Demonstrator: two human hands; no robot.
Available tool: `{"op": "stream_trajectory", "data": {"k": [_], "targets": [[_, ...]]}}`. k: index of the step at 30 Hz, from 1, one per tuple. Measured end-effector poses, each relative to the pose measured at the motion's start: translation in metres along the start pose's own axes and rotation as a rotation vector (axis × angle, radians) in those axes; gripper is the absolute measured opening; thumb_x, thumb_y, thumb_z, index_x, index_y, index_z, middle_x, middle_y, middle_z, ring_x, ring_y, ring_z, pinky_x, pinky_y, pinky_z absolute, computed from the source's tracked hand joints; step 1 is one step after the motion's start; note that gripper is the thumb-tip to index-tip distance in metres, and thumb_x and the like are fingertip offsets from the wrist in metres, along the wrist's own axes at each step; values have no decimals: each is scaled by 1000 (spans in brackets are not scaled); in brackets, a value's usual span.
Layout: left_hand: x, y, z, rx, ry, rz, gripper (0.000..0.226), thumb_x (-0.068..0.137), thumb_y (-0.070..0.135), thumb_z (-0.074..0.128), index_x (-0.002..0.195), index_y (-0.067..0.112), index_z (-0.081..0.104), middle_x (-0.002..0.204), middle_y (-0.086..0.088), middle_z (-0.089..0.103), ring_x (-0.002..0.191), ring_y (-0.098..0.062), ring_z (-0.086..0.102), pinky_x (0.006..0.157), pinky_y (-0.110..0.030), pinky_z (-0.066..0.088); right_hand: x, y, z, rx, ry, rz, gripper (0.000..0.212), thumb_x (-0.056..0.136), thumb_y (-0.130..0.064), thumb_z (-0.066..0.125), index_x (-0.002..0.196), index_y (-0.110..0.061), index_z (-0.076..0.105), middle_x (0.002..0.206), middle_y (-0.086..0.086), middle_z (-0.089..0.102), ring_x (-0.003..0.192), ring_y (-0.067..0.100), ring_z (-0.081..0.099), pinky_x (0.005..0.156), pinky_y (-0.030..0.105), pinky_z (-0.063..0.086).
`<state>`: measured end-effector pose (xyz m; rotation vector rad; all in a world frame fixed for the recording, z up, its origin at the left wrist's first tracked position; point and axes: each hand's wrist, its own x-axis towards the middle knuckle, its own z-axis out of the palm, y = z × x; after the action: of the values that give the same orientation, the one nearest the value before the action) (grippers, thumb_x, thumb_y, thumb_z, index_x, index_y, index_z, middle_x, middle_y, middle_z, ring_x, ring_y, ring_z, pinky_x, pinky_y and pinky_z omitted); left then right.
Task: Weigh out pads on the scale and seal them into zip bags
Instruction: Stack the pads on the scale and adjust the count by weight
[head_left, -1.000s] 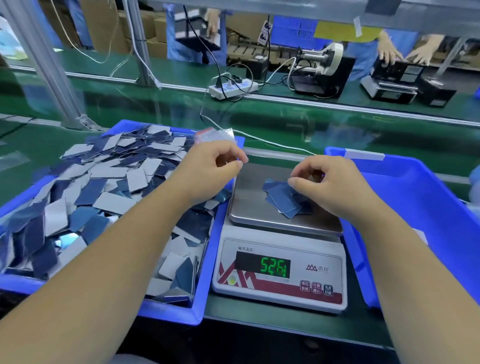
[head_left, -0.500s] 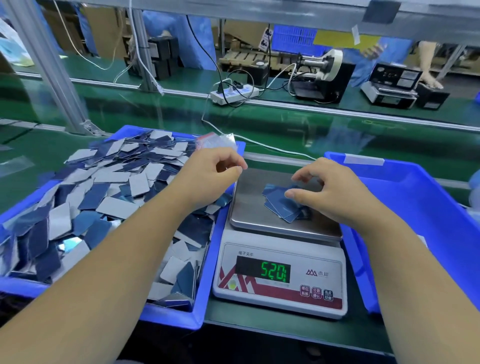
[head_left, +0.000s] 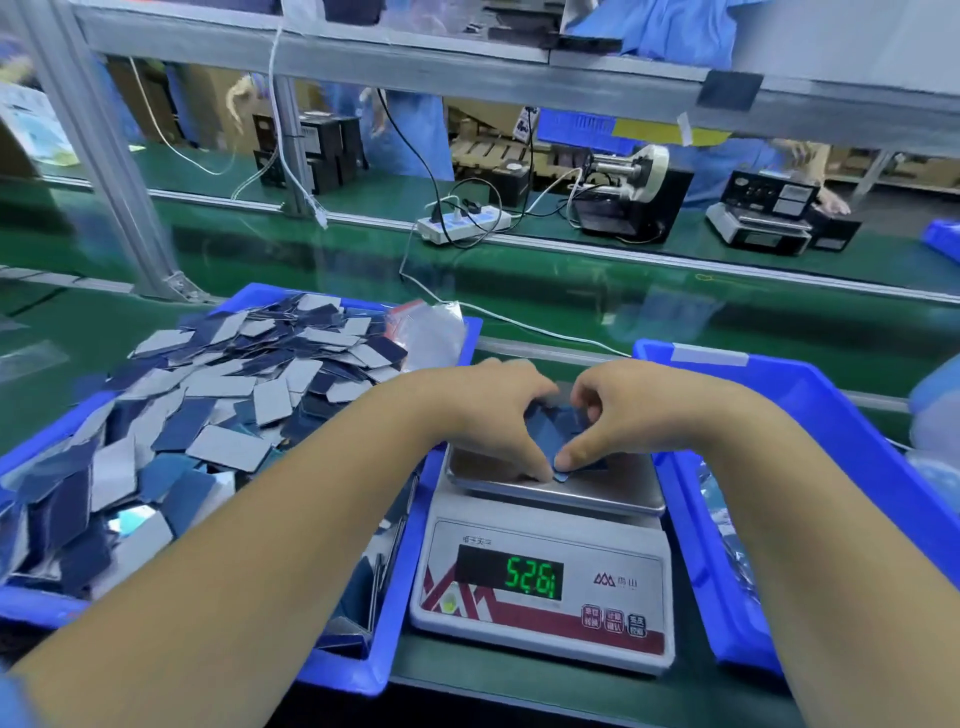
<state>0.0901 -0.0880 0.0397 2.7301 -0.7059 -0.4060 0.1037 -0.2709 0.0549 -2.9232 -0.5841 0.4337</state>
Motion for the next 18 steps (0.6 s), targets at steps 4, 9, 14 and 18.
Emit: {"op": "stream_trajectory", "data": {"k": [4, 9, 14, 18], "targets": [[7, 3, -5, -49, -5, -29, 61, 68, 48, 87, 118, 27, 58, 97, 15, 58, 88, -10, 57, 73, -28, 47, 1, -7, 2, 72, -1, -41, 42, 61, -52, 87, 78, -26, 58, 74, -11, 60, 62, 8, 52, 54, 23, 37], [13, 5, -9, -10, -28, -171, 64, 62, 55, 89, 110, 26, 59, 91, 15, 58, 79, -4, 53, 61, -27, 39, 6, -7, 3, 258, -35, -6, 38, 60, -35, 92, 82, -17, 66, 70, -6, 59, 62, 12, 53, 60, 28, 44], [15, 6, -10, -75, -34, -203, 51, 61, 51, 90, 93, 26, 59, 88, 10, 61, 79, -11, 56, 63, -30, 43, 12, -2, 3, 377, -99, -14, 32, 63, -25, 91, 82, -15, 68, 69, -4, 60, 65, 14, 54, 63, 31, 44], [9, 2, 0, -151, 89, -115, 45, 69, 43, 87, 86, 31, 48, 86, 13, 55, 74, -5, 51, 58, -27, 37, 11, 8, 1, 466, -83, -130, 28, 63, -24, 88, 80, -18, 65, 77, 1, 68, 72, 15, 59, 72, 41, 52]]}}
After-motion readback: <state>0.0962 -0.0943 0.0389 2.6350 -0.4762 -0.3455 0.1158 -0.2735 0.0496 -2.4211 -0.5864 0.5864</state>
